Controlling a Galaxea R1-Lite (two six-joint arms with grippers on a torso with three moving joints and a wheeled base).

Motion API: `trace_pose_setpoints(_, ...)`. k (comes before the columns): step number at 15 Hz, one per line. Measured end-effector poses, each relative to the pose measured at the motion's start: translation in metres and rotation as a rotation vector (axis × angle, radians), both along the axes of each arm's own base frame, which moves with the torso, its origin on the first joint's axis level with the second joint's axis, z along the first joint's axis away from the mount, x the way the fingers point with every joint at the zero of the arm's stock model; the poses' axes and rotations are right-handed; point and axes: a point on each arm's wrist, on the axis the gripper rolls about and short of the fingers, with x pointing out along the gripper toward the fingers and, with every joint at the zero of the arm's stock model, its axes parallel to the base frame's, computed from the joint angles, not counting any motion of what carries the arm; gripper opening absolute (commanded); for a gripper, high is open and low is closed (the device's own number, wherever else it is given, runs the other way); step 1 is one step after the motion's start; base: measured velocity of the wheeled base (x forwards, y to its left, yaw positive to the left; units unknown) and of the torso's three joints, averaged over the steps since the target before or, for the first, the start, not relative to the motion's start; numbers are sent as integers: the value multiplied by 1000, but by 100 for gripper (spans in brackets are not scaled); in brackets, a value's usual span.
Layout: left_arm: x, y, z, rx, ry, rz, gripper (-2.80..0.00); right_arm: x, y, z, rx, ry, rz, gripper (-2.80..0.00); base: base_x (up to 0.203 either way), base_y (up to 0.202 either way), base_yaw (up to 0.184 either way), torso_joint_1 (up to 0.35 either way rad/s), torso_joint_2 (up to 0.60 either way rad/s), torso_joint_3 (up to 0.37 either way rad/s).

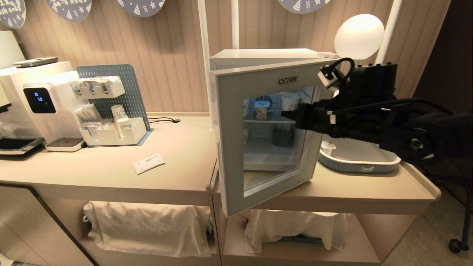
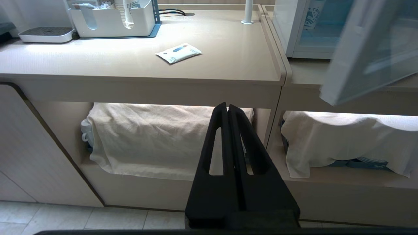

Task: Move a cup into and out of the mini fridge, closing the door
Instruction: Close the freezer door

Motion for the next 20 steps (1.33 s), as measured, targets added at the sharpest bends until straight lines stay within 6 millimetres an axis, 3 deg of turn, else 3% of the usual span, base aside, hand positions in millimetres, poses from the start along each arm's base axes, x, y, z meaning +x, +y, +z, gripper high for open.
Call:
trace_pose_setpoints(4,0,0,0,0,0,1,-280,30,23,10,-46,-48,-278,-280,0,0,0,0,0,0)
trace_pose_setpoints(7,0,0,0,0,0,0,-280,49,30,4,-133,-21,-516,-280,0,0,0,0,0,0)
trace_pose_setpoints(14,0,0,0,-1,0,0,-280,64,37,-2,-169,-25,-576,-280,0,0,0,0,0,0)
trace_pose_setpoints(17,0,0,0,-4,0,1,-280,55,40,-1,-195,-15,-592,-280,0,0,0,0,0,0)
trace_pose_setpoints(20,0,0,0,-4,0,0,-280,20,24,21,-236,-28,-651,-280,0,0,0,0,0,0)
